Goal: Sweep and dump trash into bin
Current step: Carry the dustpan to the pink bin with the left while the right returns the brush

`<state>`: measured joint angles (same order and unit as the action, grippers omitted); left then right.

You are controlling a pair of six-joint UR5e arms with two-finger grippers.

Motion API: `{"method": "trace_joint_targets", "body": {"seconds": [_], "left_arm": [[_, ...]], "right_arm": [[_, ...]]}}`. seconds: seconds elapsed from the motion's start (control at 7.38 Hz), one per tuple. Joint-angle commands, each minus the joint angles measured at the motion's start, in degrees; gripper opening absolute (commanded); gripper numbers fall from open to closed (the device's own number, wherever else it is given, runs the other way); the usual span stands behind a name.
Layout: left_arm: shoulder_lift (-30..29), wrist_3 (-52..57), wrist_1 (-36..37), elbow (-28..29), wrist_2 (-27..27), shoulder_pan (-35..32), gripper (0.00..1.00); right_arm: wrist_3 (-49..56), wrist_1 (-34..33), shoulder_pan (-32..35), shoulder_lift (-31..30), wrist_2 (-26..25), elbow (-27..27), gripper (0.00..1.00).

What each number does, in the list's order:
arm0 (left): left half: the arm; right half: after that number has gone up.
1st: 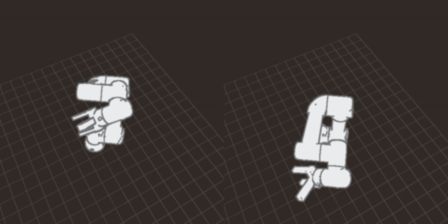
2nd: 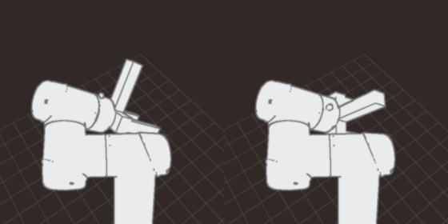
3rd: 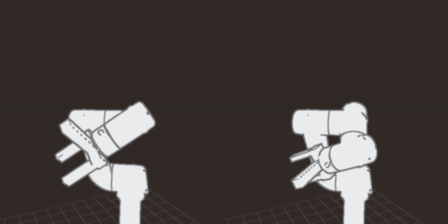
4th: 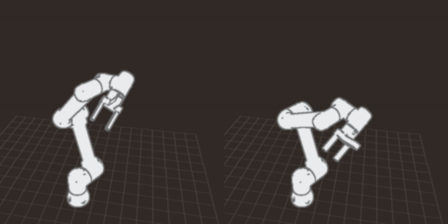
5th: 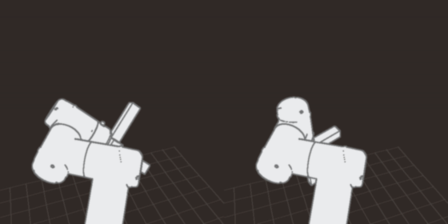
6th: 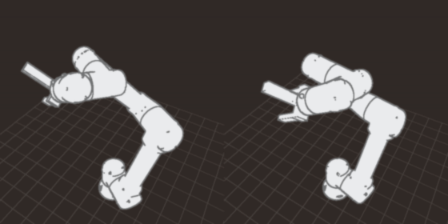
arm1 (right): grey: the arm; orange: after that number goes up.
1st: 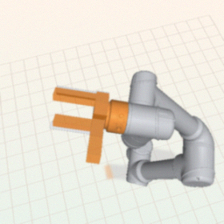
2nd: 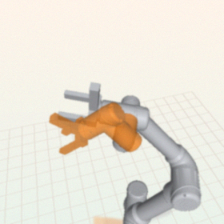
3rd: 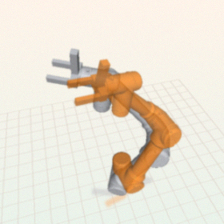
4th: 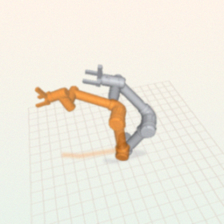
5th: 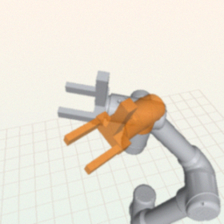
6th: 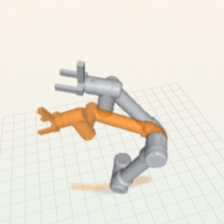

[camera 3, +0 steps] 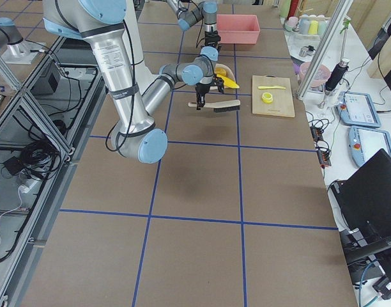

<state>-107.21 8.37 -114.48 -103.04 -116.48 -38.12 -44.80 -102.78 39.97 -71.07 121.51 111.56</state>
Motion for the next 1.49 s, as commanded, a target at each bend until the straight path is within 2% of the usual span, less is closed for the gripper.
{"method": "trace_joint_targets", "body": {"seconds": [0.0, 0.27, 0.54, 0.68, 0.81, 1.08, 1.35], "left_arm": [[-0.01, 0.06, -0.04, -1.19, -1.11, -1.61, 0.34], [-0.01, -0.02, -0.13, -2.86, -0.85, -1.96, 0.34], [1.99, 0.41, -0.21, -5.57, -1.20, -6.33, 0.34], [3.75, 0.50, -0.30, -6.46, -2.42, -9.05, 0.34], [5.68, 0.50, -0.65, -7.25, -5.74, -12.04, 0.34], [13.39, 0.42, -4.24, -8.22, -13.03, -20.65, 0.34], [22.01, 0.59, -5.14, -10.16, -15.60, -27.68, 0.34]], "right_arm": [[1.73, -1.37, 1.60, -5.03, 0.31, 2.25, 0.00], [4.61, -0.68, 3.25, -11.86, -0.05, 4.18, 0.00], [8.49, 0.90, 4.93, -20.12, 0.30, 6.29, 0.00], [7.55, 5.61, 5.20, -22.25, 0.48, 5.69, 0.00], [7.19, 7.31, 5.72, -24.88, 0.48, 5.51, 0.00], [7.10, 13.18, 8.27, -28.76, 0.48, 3.33, 0.00], [7.01, 18.20, 9.42, -28.52, 2.66, -1.76, 0.00]]}}
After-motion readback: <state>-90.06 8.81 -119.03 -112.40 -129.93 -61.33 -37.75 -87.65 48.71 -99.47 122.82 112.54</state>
